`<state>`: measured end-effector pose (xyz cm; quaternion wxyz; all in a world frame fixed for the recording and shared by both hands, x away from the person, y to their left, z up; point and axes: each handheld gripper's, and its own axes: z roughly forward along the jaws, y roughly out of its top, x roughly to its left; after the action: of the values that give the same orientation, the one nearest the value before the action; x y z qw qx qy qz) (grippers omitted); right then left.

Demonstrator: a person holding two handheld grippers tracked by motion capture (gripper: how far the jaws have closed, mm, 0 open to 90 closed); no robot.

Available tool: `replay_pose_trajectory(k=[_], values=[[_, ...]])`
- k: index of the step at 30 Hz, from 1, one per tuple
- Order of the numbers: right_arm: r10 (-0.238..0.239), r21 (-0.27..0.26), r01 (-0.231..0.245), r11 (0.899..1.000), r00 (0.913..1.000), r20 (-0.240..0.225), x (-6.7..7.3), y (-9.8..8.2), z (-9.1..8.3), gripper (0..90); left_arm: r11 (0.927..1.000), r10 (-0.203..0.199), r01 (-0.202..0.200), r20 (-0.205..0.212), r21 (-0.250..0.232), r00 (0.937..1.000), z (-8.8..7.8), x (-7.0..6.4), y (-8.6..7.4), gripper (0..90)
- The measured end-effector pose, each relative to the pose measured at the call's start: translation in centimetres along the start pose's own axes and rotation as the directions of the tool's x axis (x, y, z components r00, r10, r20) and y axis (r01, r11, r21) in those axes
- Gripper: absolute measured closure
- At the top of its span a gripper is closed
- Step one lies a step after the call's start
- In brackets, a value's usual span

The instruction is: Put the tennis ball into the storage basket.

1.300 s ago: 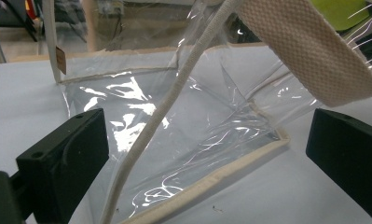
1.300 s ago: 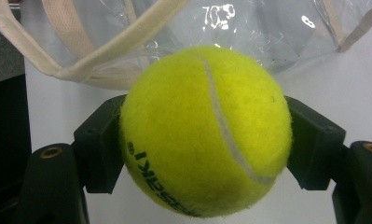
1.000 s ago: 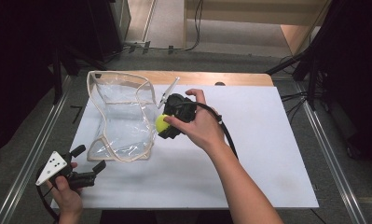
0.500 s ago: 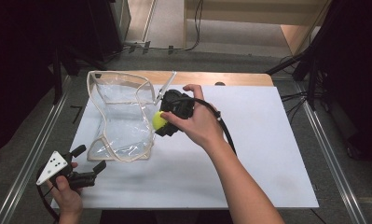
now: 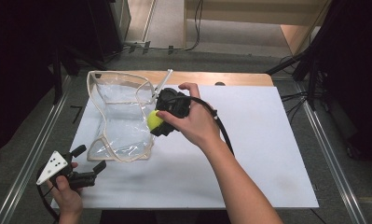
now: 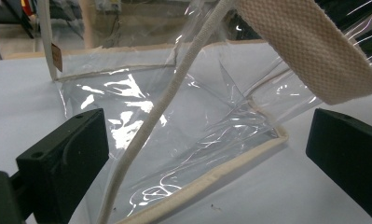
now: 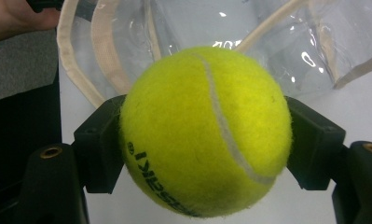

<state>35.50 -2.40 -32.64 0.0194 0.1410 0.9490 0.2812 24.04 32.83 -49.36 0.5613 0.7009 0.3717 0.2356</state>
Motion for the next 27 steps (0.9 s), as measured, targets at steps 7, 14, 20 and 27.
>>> replay_pose_trajectory(k=[7,14,20,27], values=[[-0.011,-0.004,0.011,1.000,0.9999,-0.003,0.2,0.6,-0.1,22.8,1.0000,-0.002,0.002,0.001,0.001,1.0000,0.0,0.0,0.0,0.0],[-0.018,0.002,0.018,1.000,0.9997,-0.015,0.4,1.1,0.2,22.9,1.0000,-0.004,0.004,0.002,0.000,1.0000,0.0,0.0,0.0,0.0],[-0.025,-0.002,0.025,1.000,0.9994,-0.022,0.5,1.4,0.5,22.9,1.0000,0.000,0.000,0.003,0.005,1.0000,0.0,0.0,0.0,0.0],[-0.035,-0.005,0.035,0.999,0.9989,-0.030,0.8,2.1,0.8,22.9,1.0000,0.000,0.000,0.003,0.008,1.0000,0.1,0.0,0.0,0.0]])
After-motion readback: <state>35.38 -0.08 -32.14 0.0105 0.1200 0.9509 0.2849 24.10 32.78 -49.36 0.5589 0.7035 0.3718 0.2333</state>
